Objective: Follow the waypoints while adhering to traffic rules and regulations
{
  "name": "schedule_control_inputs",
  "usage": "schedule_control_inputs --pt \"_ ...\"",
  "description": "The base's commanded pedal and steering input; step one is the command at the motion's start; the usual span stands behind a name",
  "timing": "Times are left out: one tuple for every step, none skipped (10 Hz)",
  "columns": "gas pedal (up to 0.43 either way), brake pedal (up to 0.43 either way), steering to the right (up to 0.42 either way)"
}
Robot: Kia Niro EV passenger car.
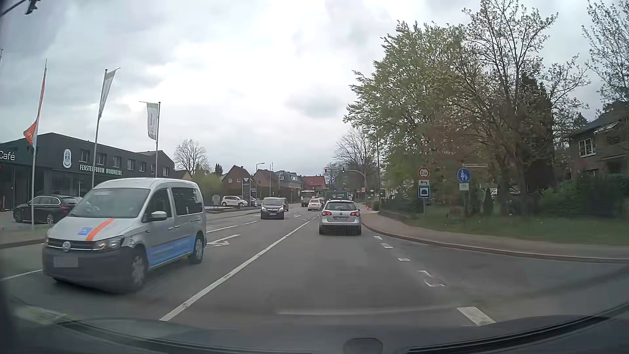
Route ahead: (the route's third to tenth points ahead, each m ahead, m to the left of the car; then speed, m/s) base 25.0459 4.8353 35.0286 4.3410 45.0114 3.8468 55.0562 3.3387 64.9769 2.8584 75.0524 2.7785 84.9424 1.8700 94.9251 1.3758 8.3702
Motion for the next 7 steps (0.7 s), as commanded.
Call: schedule_control_inputs --pt "0.177 0.000 0.003" --pt "0.177 0.000 0.003" --pt "0.177 0.000 0.003" --pt "0.177 0.000 0.000" --pt "0.177 0.000 -0.006" --pt "0.177 0.000 -0.010" --pt "0.177 0.000 -0.008"
